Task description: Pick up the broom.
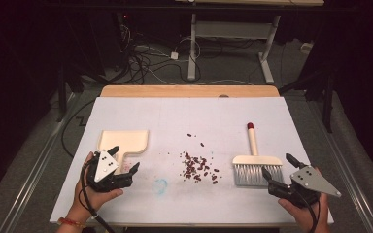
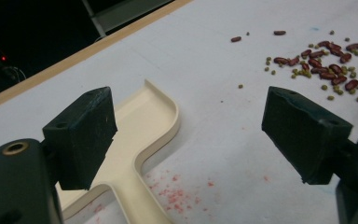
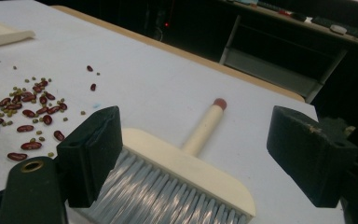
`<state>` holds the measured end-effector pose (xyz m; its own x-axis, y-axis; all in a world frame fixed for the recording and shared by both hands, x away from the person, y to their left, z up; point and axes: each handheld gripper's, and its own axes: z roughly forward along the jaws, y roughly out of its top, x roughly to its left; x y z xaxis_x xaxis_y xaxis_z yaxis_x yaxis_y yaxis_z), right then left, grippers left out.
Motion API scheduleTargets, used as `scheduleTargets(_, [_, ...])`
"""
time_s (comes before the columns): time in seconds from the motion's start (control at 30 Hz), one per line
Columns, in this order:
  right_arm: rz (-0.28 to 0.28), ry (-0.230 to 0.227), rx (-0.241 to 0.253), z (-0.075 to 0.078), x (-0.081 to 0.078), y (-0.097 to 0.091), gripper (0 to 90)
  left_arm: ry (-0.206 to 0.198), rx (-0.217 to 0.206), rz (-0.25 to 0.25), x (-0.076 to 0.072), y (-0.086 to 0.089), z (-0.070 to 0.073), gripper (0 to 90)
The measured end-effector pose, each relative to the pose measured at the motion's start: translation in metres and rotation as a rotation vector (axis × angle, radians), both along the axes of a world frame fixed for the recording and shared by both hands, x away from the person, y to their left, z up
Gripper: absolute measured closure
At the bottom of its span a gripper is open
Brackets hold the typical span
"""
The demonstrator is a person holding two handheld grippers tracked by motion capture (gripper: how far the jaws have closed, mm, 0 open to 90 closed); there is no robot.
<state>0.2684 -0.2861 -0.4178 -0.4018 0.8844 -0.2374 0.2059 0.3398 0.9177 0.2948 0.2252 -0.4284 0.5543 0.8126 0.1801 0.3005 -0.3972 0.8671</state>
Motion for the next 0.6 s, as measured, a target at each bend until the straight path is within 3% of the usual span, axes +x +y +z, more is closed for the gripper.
scheduleTargets(0.1, [-0.007,0.007,-0.006,0.000,0.002,0.000,18.9,-0.001,0.012,-0.001,-0.001,-0.001,-0.001,18.0])
scheduleTargets(0.17, [-0.010,0.020,0.003,0.000,0.004,0.001,18.9,0.020,0.043,-0.024,-0.004,-0.003,-0.005,18.3])
scheduleTargets(0.23, [-0.004,0.036,-0.002,-0.001,0.006,0.002,18.9,0.013,0.072,-0.043,-0.008,-0.007,-0.007,20.9])
scheduleTargets(0.33, [0.006,0.060,-0.036,-0.001,0.012,0.006,19.6,-0.011,0.077,-0.075,-0.011,-0.013,-0.006,21.2])
scheduleTargets(0.47, [0.020,0.143,-0.037,0.000,0.023,0.005,21.5,-0.018,0.086,-0.083,-0.012,-0.018,-0.007,22.2])
scheduleTargets(0.6, [0.000,0.252,0.000,0.010,0.050,0.003,26.3,-0.001,0.078,-0.081,-0.010,-0.017,-0.009,22.2])
